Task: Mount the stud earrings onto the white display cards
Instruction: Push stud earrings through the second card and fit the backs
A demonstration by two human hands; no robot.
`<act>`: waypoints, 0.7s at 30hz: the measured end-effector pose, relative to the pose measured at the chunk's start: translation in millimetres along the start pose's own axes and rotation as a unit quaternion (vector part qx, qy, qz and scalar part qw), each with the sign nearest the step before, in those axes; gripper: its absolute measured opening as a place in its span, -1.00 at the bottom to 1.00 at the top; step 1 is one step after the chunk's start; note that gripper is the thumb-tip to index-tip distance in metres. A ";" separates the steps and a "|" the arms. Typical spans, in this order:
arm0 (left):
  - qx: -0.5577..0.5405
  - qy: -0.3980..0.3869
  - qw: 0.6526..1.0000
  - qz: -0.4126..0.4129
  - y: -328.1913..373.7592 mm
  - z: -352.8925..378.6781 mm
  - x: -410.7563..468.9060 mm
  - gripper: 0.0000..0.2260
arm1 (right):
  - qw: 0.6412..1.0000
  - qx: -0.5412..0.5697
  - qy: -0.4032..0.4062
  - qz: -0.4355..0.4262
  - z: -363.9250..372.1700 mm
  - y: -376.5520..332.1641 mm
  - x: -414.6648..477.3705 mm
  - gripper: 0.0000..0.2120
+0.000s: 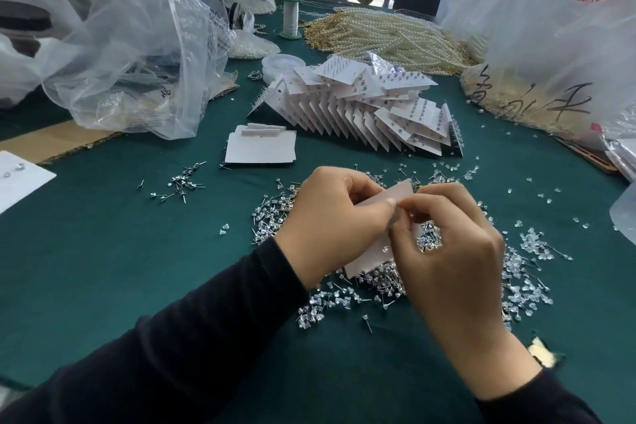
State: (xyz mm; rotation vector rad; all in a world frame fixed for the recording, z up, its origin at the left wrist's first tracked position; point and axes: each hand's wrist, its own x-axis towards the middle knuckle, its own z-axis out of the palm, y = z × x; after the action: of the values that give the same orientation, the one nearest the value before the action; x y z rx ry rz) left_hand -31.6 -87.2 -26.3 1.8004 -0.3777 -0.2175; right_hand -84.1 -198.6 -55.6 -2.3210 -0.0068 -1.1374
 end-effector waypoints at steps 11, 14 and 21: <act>0.337 0.166 0.926 -0.034 -24.1 -77.5 46.8 -0.91 | 0.989 0.132 0.059 0.023 -13.2 8.5 3.9 -0.92; 0.374 0.126 0.916 -0.076 -32.7 -77.5 50.1 -0.91 | 0.978 0.194 0.044 0.067 -14.8 5.5 3.3 -0.88; 0.401 0.106 0.905 -0.090 -38.9 -74.1 57.0 -0.88 | 0.939 0.288 -0.004 0.190 -19.6 3.9 3.8 -0.83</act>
State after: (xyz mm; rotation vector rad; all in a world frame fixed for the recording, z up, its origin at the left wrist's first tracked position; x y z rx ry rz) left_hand 52.2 -32.4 -41.7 2.6510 -0.1422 0.0244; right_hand -95.0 -212.1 -45.0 -1.7105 0.0897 -0.7937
